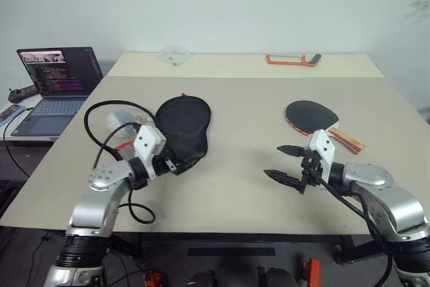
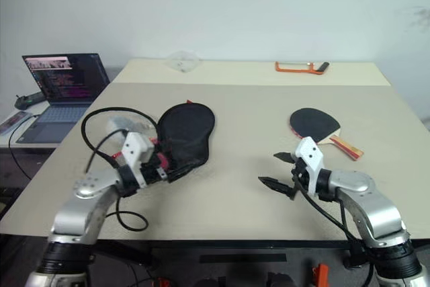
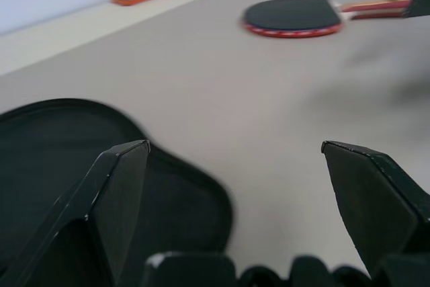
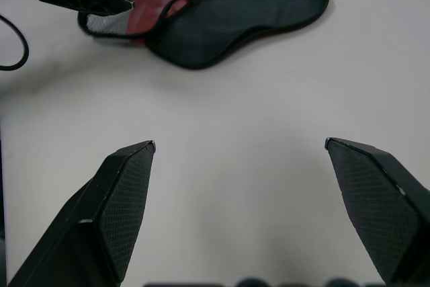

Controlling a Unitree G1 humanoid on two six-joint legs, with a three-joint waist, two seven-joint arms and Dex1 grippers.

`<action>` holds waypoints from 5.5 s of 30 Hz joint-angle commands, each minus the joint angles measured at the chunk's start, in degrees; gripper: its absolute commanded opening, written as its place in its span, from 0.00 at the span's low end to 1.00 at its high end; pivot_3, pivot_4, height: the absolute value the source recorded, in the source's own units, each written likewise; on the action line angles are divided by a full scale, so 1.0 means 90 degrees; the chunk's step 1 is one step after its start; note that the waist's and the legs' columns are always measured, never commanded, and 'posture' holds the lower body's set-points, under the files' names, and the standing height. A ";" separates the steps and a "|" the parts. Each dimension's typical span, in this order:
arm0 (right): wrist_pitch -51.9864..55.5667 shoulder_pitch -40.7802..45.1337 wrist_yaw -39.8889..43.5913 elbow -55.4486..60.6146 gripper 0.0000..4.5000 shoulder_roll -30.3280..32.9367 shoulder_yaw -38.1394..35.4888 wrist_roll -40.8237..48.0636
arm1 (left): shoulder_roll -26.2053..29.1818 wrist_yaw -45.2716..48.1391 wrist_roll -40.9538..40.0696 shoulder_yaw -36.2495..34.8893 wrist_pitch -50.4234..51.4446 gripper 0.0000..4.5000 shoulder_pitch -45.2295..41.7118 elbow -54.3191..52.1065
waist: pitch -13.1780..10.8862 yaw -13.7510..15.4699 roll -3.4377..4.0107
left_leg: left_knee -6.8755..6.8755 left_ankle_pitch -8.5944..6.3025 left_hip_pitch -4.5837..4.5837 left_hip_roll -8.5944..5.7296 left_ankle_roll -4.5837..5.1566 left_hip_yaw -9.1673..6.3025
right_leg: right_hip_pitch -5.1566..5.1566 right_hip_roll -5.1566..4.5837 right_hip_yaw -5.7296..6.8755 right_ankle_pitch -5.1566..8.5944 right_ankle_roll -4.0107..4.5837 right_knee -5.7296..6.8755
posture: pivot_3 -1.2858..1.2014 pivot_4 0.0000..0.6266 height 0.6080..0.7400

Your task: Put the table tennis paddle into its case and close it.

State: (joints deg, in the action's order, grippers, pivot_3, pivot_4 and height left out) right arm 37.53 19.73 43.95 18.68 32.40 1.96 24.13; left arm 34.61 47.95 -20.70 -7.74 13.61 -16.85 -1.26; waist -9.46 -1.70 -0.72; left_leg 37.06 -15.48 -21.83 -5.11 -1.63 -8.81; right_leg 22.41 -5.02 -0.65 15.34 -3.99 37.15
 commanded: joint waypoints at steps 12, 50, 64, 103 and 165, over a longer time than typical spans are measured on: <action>0.0895 0.0944 -0.0198 0.0288 0.99 -0.0554 0.0599 0.0318 | 0.0256 0.0319 0.0589 0.0111 -0.0963 1.00 -0.0803 0.1720 | 0.0001 0.0088 -0.0003 | -0.0001 0.0002 -0.0017 -0.0014 0.0001 -0.0005 | 0.0025 0.0000 0.0006 0.0000 0.0000 0.0002 | 0.52 0.24 1.00; 0.0610 0.1090 0.0265 0.0797 1.00 0.0726 -0.0064 0.0555 | -0.0618 0.1311 0.1750 0.1446 -0.1641 0.33 -0.2496 0.4966 | 0.0006 -0.0011 -0.0015 | 0.0010 0.0016 -0.0022 -0.0014 0.0026 0.0052 | 0.0079 -0.0002 -0.0036 0.0000 -0.0002 0.0098 | 0.52 0.24 1.00; 0.0561 0.1111 0.0224 0.0683 1.00 0.0890 -0.0253 0.0492 | -0.1014 0.1640 0.1728 0.1531 -0.2046 0.01 -0.2790 0.5402 | 0.0014 0.0004 -0.0022 | 0.0014 0.0026 -0.0019 -0.0019 0.0036 0.0050 | 0.0074 -0.0004 -0.0034 -0.0005 -0.0005 0.0109 | 0.52 0.24 1.00; 0.0806 0.0740 0.0051 0.1024 1.00 0.1223 -0.0512 0.0588 | -0.2145 0.2888 0.2169 0.2019 -0.3302 0.51 -0.4000 0.6612 | 0.0011 0.0039 -0.0029 | 0.0098 0.0037 -0.0105 -0.0026 0.0024 0.0032 | 0.0100 -0.0004 -0.0009 -0.0014 -0.0021 0.0106 | 0.52 0.24 1.00; 0.1287 0.2349 -0.2458 -0.3107 0.91 -0.2735 0.0166 -0.1218 | 0.1219 0.2536 -0.0637 -0.0258 0.0688 0.84 -0.0770 0.0771 | 0.0012 -0.0158 -0.0021 | 0.0090 0.0040 -0.0101 -0.0019 0.0019 0.0066 | 0.0180 -0.0002 -0.0064 -0.0023 -0.0001 0.0202 | 0.52 0.24 1.00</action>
State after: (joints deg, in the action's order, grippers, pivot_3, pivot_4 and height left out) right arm 48.85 39.42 22.10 -9.73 8.83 4.91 11.73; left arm 43.80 70.45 -24.96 -9.30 19.40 -22.34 8.21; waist -9.35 -3.12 -0.91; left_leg 37.86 -15.12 -22.73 -5.27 -1.45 -8.20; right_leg 24.02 -5.03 -1.23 15.13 -3.99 38.97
